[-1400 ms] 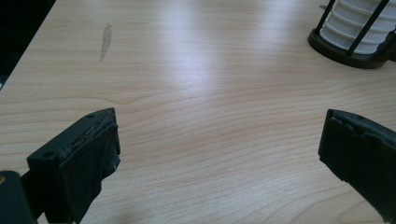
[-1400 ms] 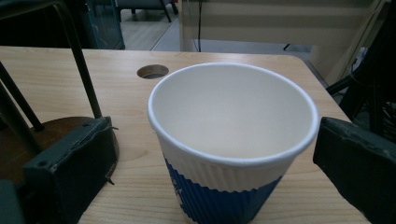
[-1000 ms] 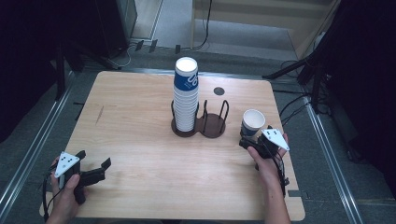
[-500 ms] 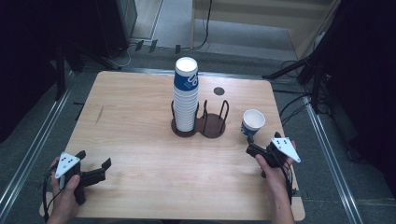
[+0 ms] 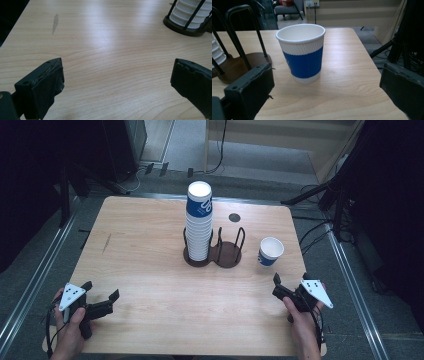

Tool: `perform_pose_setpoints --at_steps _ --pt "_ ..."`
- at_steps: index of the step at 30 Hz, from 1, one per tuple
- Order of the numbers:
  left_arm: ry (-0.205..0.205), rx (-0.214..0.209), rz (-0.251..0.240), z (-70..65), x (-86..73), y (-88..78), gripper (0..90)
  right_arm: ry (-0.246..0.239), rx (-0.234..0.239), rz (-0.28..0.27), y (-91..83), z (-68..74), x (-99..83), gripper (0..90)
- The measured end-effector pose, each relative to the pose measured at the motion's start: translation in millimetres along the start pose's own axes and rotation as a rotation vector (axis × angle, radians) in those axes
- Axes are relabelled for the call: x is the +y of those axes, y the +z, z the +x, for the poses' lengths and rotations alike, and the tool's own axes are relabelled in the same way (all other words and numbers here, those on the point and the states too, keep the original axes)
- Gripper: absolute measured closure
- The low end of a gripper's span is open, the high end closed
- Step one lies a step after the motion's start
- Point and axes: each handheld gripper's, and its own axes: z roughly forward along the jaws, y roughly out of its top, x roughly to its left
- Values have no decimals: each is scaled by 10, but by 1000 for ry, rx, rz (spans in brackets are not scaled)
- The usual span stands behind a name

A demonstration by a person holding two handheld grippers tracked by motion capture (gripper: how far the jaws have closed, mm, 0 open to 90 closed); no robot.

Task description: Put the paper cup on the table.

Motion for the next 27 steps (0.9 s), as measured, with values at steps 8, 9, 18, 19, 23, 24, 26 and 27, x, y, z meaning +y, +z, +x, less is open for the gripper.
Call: perform_pose_setpoints --at_steps 8,9,18,19,23,24,26,27 --pt "1 3 1 -3 0 -2 0 -12 -3 14 -98 -37 -64 0" --pt "1 2 1 -2 0 -2 0 -17 -6 16 -130 -51 -76 0" --pt "14 3 -1 -9 -2 -7 0 -23 0 21 -257 -106 -112 11" --pt "15 4 -4 -13 -2 -7 0 -26 -1 24 -271 -114 -119 12" --pt "14 5 -4 -15 -2 -5 0 -23 -9 30 -357 -172 -171 14" --pt "11 6 -5 -15 -2 -3 0 -21 -10 32 -375 -185 -182 14" --pt "10 6 -5 -14 -2 -3 0 -19 -16 36 -413 -214 -201 14" --pt "10 6 -5 -14 -2 -3 0 -19 -16 36 -413 -214 -201 14"
